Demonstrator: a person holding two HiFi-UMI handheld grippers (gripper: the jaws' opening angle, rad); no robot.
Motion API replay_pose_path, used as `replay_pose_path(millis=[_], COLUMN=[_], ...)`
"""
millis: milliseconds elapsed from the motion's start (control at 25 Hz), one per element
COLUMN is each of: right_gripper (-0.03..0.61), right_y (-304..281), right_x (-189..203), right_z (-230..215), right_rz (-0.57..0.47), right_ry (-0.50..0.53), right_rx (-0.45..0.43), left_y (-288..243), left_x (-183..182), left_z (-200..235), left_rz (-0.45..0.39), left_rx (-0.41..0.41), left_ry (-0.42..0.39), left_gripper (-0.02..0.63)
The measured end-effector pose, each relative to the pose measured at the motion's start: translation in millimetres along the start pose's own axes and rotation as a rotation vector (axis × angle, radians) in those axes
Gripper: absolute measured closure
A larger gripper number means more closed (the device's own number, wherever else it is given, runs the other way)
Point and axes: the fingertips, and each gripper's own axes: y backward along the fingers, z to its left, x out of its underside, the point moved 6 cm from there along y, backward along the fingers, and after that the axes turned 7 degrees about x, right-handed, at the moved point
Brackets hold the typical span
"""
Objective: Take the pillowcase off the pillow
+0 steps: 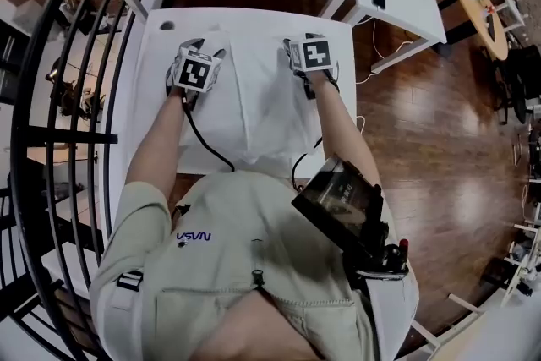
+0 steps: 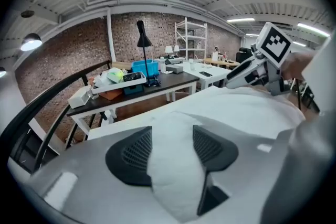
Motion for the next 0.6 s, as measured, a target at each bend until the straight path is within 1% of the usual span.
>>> replay_pose_path(millis=[40,120,160,200,240,280,360,440,520,600], right_gripper=[0.322,0.321,0.326,0.353,0.409,0.458,0.539,0.560,0.561,0.563], right_y=[-9,-24,-30,-34,-36,-36,-31,-23,-14,-5], right_x=[3,13,19,24,27,27,22,17,13,9], right_z=[0,3,6,9,11,12,12,8,-5,-18], right_rz=[0.023,0.072,0.093,0.106,0.109,0.102,0.075,0.047,0.009,-0.028], right_ry=[0.005,0.019,0.026,0.030,0.030,0.029,0.028,0.021,0.007,-0.035], right_rx=[-0.003,-0.023,-0.038,-0.051,-0.059,-0.065,-0.064,-0.041,0.026,0.079], left_y=[-3,-9,-11,-11,-10,-7,6,27,47,63], left_x=[7,22,27,29,28,25,17,10,3,1], left_z=[-1,-7,-11,-15,-19,-23,-26,-23,-21,-19], left_rz=[0.054,0.149,0.174,0.177,0.157,0.119,0.023,-0.074,-0.160,-0.228], left_rx=[0.012,0.052,0.066,0.073,0.077,0.080,0.066,0.032,-0.001,-0.025], left_ry=[-0.002,-0.022,-0.034,-0.049,-0.069,-0.092,-0.115,-0.086,-0.059,-0.038], left_gripper=[0.379,0.454,0.491,0.526,0.553,0.573,0.586,0.589,0.589,0.590])
